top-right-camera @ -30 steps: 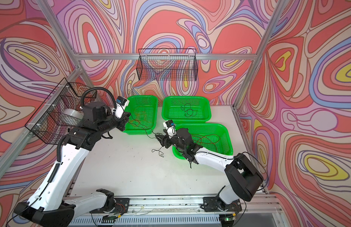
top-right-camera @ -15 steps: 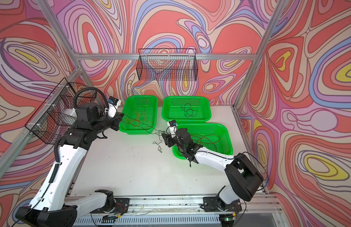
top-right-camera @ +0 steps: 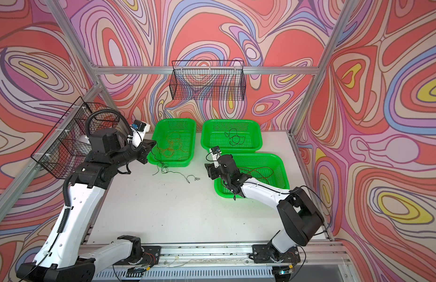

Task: Untangle the cables

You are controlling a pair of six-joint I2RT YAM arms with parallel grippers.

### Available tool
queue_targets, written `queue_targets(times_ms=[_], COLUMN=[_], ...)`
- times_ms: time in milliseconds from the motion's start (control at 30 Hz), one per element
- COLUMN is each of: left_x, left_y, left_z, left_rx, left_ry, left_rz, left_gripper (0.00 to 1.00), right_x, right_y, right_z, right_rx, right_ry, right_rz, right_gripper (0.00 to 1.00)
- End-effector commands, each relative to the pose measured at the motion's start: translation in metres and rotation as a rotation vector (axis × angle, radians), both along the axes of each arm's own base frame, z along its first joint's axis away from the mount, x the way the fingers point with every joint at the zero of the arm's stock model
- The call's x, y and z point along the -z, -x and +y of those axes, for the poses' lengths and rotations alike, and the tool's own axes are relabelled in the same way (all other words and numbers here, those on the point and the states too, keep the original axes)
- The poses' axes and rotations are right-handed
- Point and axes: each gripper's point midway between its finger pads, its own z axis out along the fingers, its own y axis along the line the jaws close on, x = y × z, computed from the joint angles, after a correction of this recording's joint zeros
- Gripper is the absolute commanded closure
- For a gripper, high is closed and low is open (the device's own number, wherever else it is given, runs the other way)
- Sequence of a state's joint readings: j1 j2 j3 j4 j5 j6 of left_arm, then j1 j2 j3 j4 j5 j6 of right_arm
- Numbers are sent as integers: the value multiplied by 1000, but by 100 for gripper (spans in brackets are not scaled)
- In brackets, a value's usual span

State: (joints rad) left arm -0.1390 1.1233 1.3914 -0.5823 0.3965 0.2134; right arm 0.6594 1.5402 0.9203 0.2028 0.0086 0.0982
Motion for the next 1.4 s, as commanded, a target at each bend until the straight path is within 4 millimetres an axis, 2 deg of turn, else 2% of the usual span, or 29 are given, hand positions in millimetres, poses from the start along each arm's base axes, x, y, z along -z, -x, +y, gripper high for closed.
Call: queue_targets(times_ms=[0, 100, 333, 433, 500, 700, 833, 1100, 1367], left_x=[-12, -6, 3, 4, 3, -4, -10, -16, -17], left_y=[11, 15, 24, 29, 32, 37, 43, 51, 50], left_z=[-21, -30, -39, -49, -55, -65, -73, -72, -72], left_rx=[119, 161, 207, 238, 257, 282, 313, 313, 299], left_ry=[85, 95, 112, 106, 100, 96, 100, 83, 92], left_rz=[-21, -6, 22, 24, 21, 5, -7, -18, -14], left_gripper=[100, 100, 100, 100, 100, 100, 100, 100, 100], right_x=[-34, -49, -85, -89, -82, -58, -37, -39, -36], right_y=[13, 20, 44, 52, 52, 44, 31, 30, 31], right_z=[15, 33, 90, 108, 114, 125, 121, 115, 117], right_rx=[-145, -247, -455, -525, -540, -544, -467, -444, -458], right_ry=[-25, -65, -179, -195, -183, -151, -116, -132, -129], right_rz=[-105, -90, -96, -81, -61, -7, 23, -36, -29], right_gripper=[33, 33, 33, 33, 33, 36, 41, 68, 68])
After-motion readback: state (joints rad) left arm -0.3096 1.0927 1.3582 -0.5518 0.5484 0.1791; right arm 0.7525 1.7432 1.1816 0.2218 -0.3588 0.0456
